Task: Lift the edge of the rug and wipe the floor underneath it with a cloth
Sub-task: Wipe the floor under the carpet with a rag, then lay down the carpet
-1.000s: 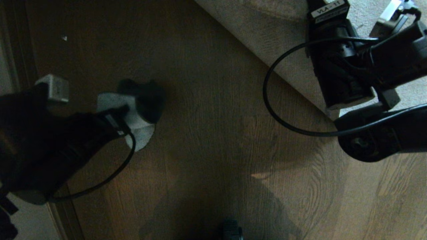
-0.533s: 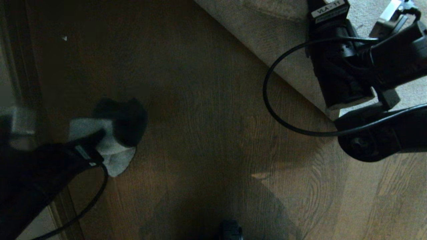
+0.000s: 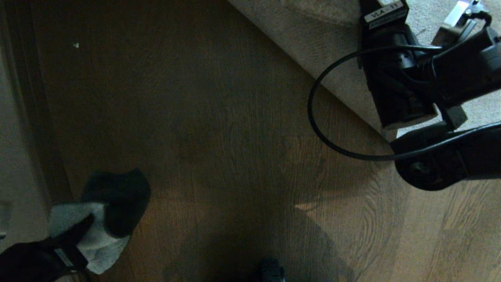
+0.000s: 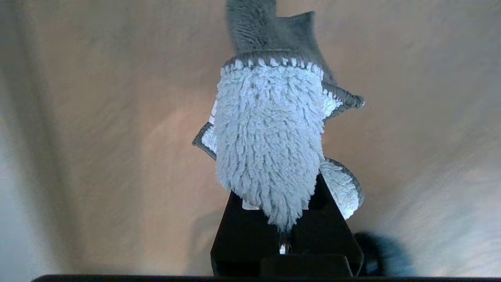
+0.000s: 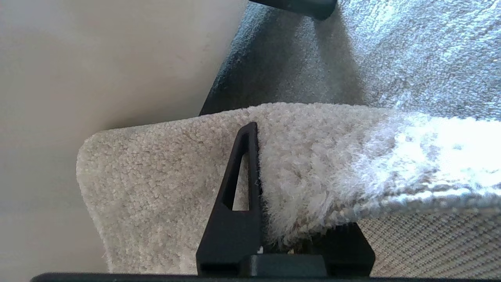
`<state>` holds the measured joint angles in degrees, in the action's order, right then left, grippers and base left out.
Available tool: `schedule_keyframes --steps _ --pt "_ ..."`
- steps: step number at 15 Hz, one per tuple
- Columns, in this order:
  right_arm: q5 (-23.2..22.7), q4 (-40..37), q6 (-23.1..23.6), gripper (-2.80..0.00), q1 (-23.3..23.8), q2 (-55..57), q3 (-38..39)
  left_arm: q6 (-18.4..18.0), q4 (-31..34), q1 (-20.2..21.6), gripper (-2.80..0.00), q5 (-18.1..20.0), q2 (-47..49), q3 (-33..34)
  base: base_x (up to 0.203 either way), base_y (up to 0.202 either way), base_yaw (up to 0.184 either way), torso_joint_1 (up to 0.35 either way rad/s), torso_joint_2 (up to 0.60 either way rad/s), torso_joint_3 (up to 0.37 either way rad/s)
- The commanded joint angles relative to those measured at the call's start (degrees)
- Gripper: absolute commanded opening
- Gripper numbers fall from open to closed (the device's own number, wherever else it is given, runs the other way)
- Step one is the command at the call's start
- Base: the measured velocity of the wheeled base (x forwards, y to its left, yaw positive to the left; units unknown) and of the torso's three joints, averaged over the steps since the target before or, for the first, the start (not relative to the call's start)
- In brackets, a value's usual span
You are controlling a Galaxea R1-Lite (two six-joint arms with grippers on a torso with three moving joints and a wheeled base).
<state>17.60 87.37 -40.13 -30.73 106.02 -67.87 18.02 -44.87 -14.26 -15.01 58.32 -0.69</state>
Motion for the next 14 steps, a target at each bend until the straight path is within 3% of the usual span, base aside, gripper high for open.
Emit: schedule_keyframes --steps 1,5,10,12,14 --pt "0.1 2.6 -0.2 -2.8 0.0 0.9 -0.2 -1.9 3.0 2.2 -2.8 -0.2 -3.8 0.6 0.0 0.0 0.0 0.0 0.0 0.0" --pt "0.1 2.6 -0.2 -2.8 0.0 1.0 -0.1 -7.8 13.7 2.6 -2.8 -0.2 -12.9 0.6 0.0 0.0 0.0 0.0 0.0 0.0" --pt "0.1 2.6 -0.1 -2.8 0.0 1.1 0.0 -10.0 35.6 2.5 -2.8 0.6 -34.6 -0.3 0.0 0.0 0.0 0.0 0.0 0.0" --pt "0.1 2.6 -0.2 -2.8 0.0 1.1 0.0 -10.6 43.2 2.6 -2.8 4.4 -41.6 -1.5 0.0 0.0 0.0 0.0 0.0 0.0" --pt "0.1 2.6 -0.2 -2.8 0.0 1.0 -0.1 -13.4 46.2 2.6 -2.8 12.8 -42.3 -1.0 0.0 0.0 0.0 0.0 0.0 0.0"
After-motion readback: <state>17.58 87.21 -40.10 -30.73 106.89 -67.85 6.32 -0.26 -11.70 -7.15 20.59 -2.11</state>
